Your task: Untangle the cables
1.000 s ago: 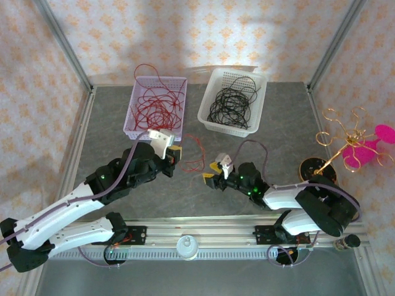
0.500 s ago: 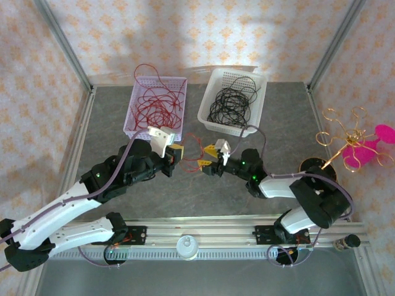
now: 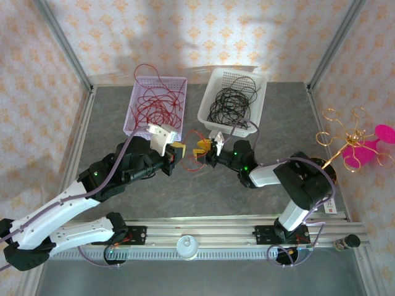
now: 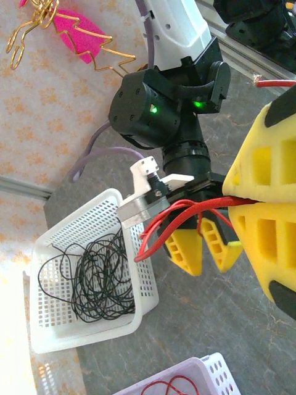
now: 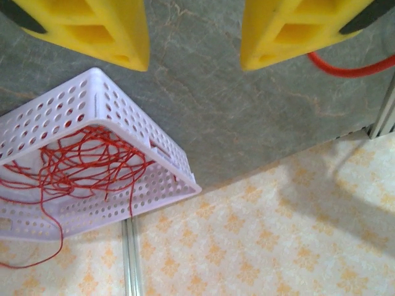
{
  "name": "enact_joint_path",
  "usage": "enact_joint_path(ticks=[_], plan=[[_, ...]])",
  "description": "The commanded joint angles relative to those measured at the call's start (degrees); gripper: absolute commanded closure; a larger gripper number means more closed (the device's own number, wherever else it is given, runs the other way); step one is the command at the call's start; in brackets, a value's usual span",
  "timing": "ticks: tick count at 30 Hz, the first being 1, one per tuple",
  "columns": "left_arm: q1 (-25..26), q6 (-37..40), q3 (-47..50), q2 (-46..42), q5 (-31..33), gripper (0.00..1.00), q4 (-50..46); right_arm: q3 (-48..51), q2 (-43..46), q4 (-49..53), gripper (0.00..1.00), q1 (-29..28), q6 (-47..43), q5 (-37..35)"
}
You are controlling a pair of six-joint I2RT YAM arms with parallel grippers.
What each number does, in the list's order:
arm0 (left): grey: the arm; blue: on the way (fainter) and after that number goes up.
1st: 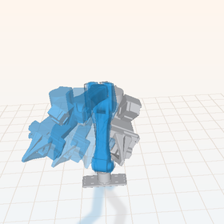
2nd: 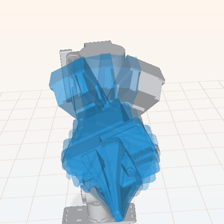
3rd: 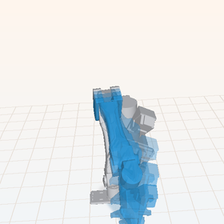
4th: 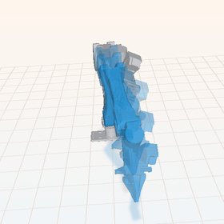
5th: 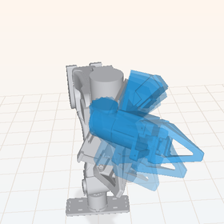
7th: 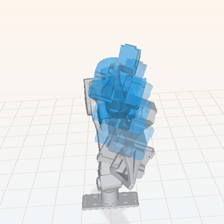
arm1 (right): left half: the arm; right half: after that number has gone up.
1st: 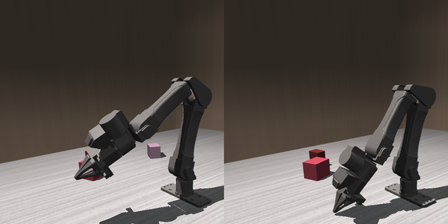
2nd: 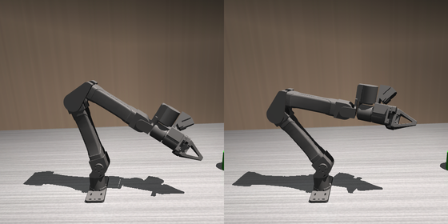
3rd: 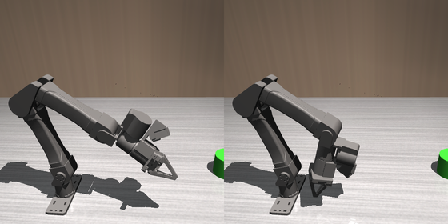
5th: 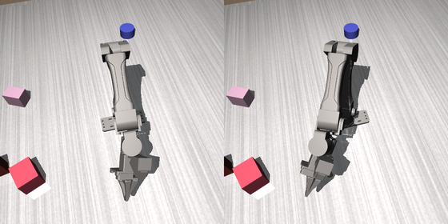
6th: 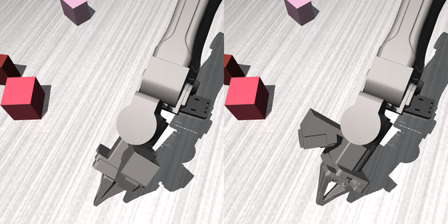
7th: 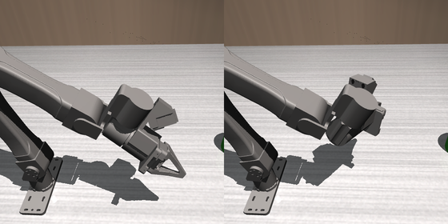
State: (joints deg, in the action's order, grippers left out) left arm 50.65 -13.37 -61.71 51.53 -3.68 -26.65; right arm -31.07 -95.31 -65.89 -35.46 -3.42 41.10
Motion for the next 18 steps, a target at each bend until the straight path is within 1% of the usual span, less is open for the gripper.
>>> enact_joint_path(ticks=[1, 4, 6, 7, 10, 11, 15, 18], plan=[[0.47, 1.09, -2.27, -0.19, 0.35, 1.00, -1.06, -1.54, 0.42, -3.30, 0.64, 0.22, 2.98, -2.05], [0.49, 1.06, -2.60, -0.61, 1.39, 1.00, -0.99, -1.26, 1.34, -0.84, 0.72, 0.22, 3.42, -5.90], [0.49, 1.06, -2.85, -1.12, 2.15, 1.00, -0.76, -0.80, 1.98, 1.00, 0.80, 0.28, 3.88, -10.04], [0.46, 1.07, -3.05, -1.37, 2.64, 1.00, -0.62, -0.75, 2.30, 2.64, 0.85, 0.43, 5.11, -13.51], [0.44, 1.58, -4.21, -1.95, 4.47, 1.00, -0.95, -0.68, 3.01, 5.87, 0.94, 1.22, 8.73, -19.37], [0.50, 1.83, -4.73, -2.04, 5.16, 1.00, -1.27, -0.66, 3.19, 7.05, 0.96, 1.59, 10.47, -21.08], [0.49, 3.25, -7.91, -2.48, 8.95, 1.00, -3.32, -0.40, 3.66, 12.11, 1.00, 4.72, 19.27, -24.02], [0.41, 4.05, -10.09, -2.83, 11.59, 1.00, -4.42, 0.85, 4.89, 14.87, 1.00, 6.61, 23.56, -26.45]])
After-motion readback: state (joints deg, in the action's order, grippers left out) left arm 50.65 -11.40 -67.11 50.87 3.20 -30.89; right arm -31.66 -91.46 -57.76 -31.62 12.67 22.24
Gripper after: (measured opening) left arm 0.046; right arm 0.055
